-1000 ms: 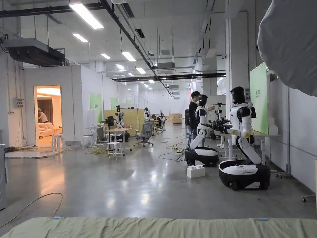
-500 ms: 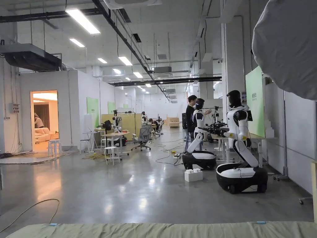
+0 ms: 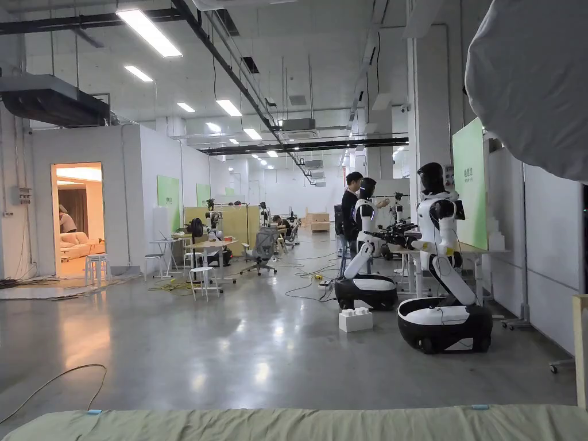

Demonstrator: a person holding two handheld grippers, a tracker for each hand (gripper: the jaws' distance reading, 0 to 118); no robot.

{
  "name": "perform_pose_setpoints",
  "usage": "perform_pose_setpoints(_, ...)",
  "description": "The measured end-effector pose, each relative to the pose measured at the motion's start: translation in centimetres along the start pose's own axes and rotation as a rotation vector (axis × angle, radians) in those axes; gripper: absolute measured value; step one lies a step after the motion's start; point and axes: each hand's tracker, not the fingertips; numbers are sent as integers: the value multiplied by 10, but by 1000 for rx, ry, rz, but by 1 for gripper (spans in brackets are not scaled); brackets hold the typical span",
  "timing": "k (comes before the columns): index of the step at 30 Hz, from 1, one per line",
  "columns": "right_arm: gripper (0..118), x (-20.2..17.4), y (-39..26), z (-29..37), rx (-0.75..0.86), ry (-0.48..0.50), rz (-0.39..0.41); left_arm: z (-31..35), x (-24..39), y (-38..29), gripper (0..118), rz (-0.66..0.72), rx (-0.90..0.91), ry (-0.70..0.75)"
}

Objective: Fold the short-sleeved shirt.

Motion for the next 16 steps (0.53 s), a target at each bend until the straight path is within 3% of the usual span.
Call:
perform_pose_setpoints(7, 118, 6, -4, -7, 10, 14, -26, -3, -2, -4, 118, 6, -14, 10)
perform_pose_setpoints(9, 118, 7, -8, -10, 6, 33, -4, -3, -3, -5, 118, 6, -14, 12)
perform_pose_setpoints(13, 118, 18, -15, -15, 92, 169, 137, -3, -4, -7, 118, 2, 2, 32)
perform_pose_setpoints(16, 118, 15, -18, -12, 117, 97, 165, -1, -4, -6, 118, -19, 20, 52)
